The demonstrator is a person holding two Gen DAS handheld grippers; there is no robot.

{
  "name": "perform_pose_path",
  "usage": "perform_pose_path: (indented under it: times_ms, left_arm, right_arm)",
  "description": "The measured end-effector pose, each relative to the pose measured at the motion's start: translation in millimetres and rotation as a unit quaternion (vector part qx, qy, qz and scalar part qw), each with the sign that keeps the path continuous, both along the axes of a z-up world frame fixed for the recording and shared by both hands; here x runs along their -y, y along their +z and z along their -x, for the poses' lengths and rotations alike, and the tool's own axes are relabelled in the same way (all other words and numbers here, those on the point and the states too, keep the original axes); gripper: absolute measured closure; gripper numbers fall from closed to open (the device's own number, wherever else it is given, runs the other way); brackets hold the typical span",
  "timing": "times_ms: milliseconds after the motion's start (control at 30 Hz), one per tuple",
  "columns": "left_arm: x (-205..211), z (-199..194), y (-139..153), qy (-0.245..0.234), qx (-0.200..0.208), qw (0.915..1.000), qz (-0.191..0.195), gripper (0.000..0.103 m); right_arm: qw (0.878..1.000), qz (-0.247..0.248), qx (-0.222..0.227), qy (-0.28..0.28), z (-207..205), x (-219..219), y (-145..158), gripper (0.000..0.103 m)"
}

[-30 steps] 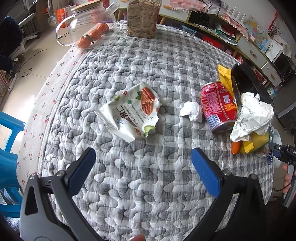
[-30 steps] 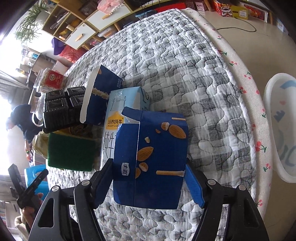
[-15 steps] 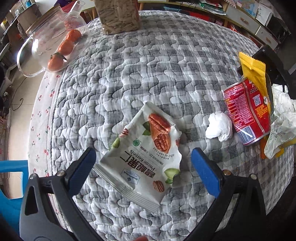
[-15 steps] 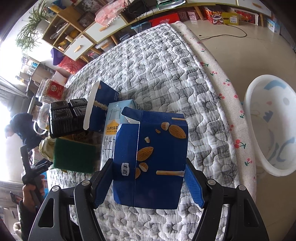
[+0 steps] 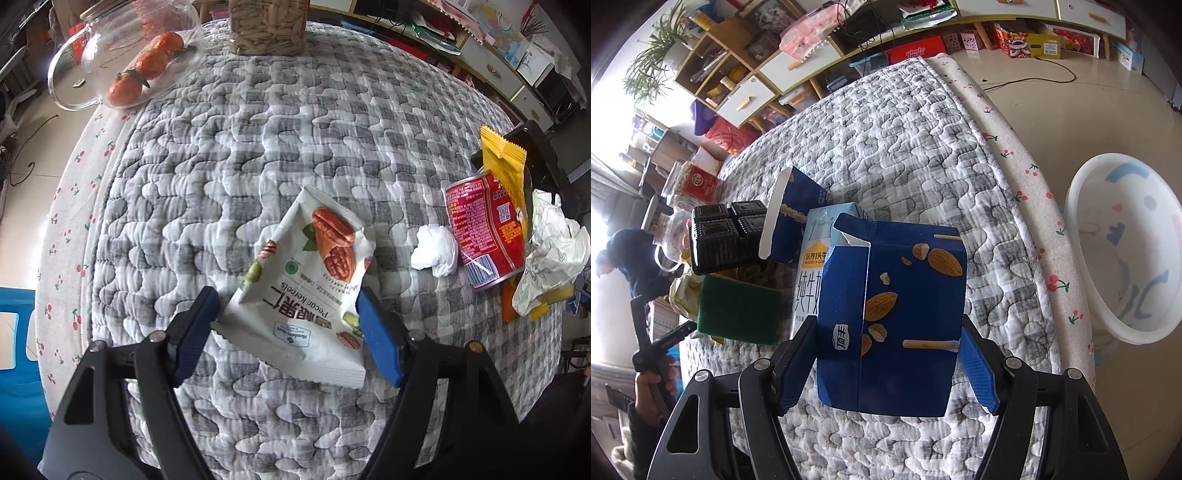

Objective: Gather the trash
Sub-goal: 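Grasp the white pecan snack bag with the left tool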

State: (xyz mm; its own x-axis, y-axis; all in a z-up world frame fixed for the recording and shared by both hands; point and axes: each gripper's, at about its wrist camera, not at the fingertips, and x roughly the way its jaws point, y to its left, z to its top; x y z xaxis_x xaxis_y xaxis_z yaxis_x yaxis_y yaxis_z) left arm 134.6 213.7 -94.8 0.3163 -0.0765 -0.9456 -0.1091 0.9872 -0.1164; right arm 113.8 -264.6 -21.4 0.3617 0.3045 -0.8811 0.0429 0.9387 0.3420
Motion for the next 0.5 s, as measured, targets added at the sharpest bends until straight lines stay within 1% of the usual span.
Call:
perform_pose_path:
  times_ms: [67, 167, 333, 500]
  left_arm:
    - [-2, 11, 6, 0.006, 0.004, 1.0000, 0.006, 0.033]
    - [-6, 18, 12, 0.012, 0.012, 0.9997, 0.016, 0.034]
    - [1, 30, 24, 0.016, 0.026, 0.9990, 0.031, 0.035]
    - [5, 43, 45, 0.021, 0.045, 0.9976, 0.049, 0.035]
  right_arm:
    - [1.000, 0.002, -0.001, -0.003, -1, 0, -1, 0.029]
    - [1.000, 0.000, -0.001, -0.006, -1, 3, -1, 0.029]
    - [1.000, -0.001, 0.007, -0.013, 4, 10, 4, 0.029]
    - [1.000, -0.004, 0.018, -0.021, 8, 19, 11, 0.029]
